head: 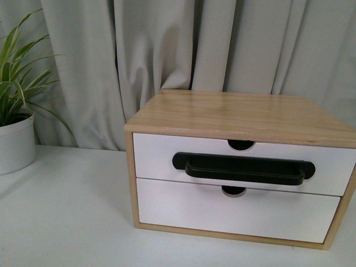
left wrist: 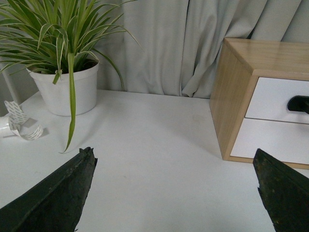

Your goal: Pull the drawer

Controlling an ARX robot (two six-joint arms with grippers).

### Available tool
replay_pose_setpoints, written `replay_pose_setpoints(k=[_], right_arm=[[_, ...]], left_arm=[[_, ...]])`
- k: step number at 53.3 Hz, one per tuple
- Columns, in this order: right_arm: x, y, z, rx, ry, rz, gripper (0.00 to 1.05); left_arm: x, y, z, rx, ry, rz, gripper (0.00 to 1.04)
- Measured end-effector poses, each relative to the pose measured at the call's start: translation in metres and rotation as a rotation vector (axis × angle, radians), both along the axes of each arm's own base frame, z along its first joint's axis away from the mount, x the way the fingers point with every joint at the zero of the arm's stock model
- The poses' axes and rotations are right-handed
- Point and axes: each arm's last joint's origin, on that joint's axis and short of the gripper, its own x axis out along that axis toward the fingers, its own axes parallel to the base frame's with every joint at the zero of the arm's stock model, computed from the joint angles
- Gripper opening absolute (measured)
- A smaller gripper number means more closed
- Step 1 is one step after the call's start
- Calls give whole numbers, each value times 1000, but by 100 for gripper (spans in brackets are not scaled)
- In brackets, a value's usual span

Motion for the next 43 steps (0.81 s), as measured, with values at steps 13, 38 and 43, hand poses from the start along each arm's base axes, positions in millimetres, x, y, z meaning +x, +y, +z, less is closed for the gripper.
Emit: replay_pose_setpoints(k=[13,38,43], right_arm=[[0,0,0,0,0,0,96],[0,0,0,0,0,0,96],[0,0,0,0,0,0,96]], left_arm=[[0,0,0,0,0,0,98],[0,0,0,0,0,0,98],[0,0,0,0,0,0,98]])
